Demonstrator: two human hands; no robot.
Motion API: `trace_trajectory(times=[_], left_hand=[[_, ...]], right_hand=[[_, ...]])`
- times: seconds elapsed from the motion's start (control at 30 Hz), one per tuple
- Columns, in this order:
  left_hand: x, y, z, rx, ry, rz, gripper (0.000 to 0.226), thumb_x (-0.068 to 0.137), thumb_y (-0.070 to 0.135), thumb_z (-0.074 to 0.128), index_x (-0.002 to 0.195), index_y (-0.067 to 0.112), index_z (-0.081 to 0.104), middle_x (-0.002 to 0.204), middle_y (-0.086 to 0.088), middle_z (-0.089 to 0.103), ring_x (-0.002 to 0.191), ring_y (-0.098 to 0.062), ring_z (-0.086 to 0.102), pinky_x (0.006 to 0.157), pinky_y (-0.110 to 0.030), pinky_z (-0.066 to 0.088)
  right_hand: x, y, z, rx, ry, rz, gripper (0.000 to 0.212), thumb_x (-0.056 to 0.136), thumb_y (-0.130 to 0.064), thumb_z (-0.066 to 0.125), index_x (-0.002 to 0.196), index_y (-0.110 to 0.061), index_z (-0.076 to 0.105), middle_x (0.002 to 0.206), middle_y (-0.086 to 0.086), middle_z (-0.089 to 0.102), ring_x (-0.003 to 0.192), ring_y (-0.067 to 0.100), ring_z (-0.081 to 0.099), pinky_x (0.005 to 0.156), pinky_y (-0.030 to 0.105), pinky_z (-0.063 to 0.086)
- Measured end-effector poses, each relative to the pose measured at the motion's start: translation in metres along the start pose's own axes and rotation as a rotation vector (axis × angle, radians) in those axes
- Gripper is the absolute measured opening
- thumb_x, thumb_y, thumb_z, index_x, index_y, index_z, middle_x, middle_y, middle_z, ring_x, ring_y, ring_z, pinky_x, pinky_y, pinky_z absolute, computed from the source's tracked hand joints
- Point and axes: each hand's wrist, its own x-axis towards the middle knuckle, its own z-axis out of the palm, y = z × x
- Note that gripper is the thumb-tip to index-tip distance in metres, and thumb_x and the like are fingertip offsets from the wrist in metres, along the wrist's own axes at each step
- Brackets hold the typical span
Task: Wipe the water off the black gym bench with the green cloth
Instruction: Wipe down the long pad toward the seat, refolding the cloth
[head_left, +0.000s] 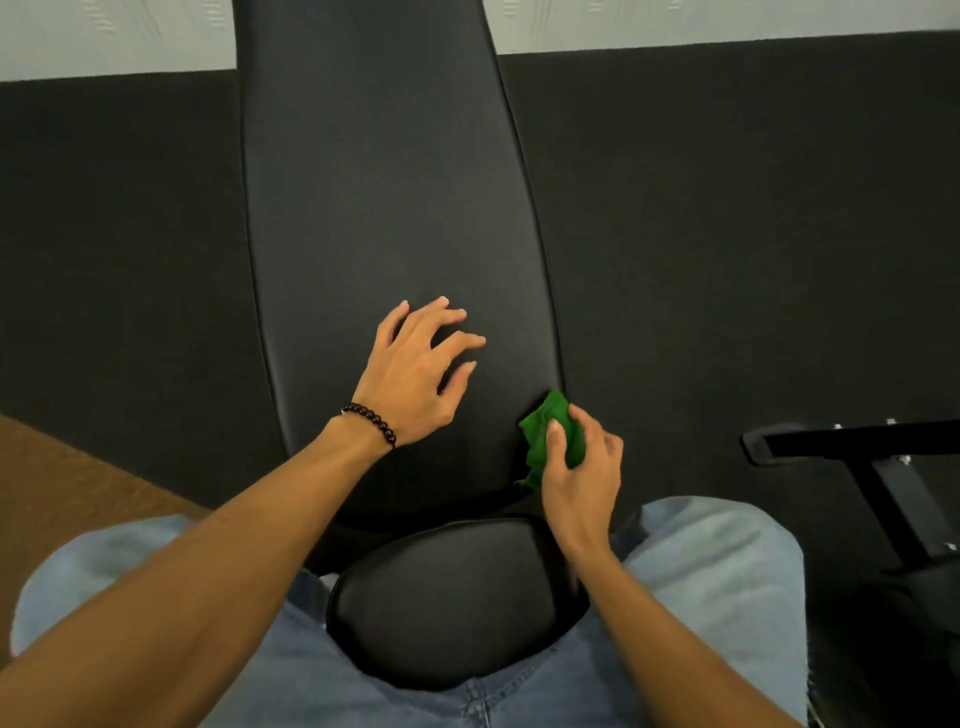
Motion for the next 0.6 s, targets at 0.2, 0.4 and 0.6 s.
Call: trace_trajectory(times=[0.2, 0.4, 0.6], left_hand=[[0.015, 0.007, 0.010, -0.019, 0.000, 0.021, 0.029, 0.091, 0.027, 0.062, 0.119, 0.025, 0.065, 0.137, -0.002, 0.055, 0.141, -0.020, 0.037, 0.120, -0.049, 0.017], [0.033, 0.006, 0.006, -0.043, 0.063, -0.015, 0.031, 0.090, 0.023, 0.064, 0.121, 0.022, 0.065, 0.136, -0.003, 0.055, 0.140, -0.022, 0.039, 0.119, -0.051, 0.019], [0.039, 0.000, 0.008, -0.040, 0.055, -0.016, 0.031, 0.092, 0.030, 0.057, 0.121, 0.023, 0.065, 0.137, -0.001, 0.055, 0.141, -0.020, 0.038, 0.120, -0.050, 0.017]], right_hand=[[0.013, -0.034, 0.026, 0.227, 0.195, 0.231, 0.030, 0.103, -0.013, 0.048, 0.128, -0.017, 0.064, 0.119, -0.002, 0.055, 0.111, 0.014, 0.058, 0.085, -0.003, 0.029], [0.081, -0.063, 0.021, 0.085, -0.031, -0.122, 0.036, 0.104, -0.032, 0.048, 0.137, -0.023, 0.059, 0.137, 0.000, 0.052, 0.125, 0.007, 0.049, 0.094, -0.006, 0.022], [-0.002, -0.009, 0.015, 0.016, -0.057, 0.051, 0.062, 0.092, -0.057, 0.047, 0.150, -0.043, 0.031, 0.153, 0.002, 0.032, 0.140, 0.012, 0.034, 0.103, 0.021, 0.030]])
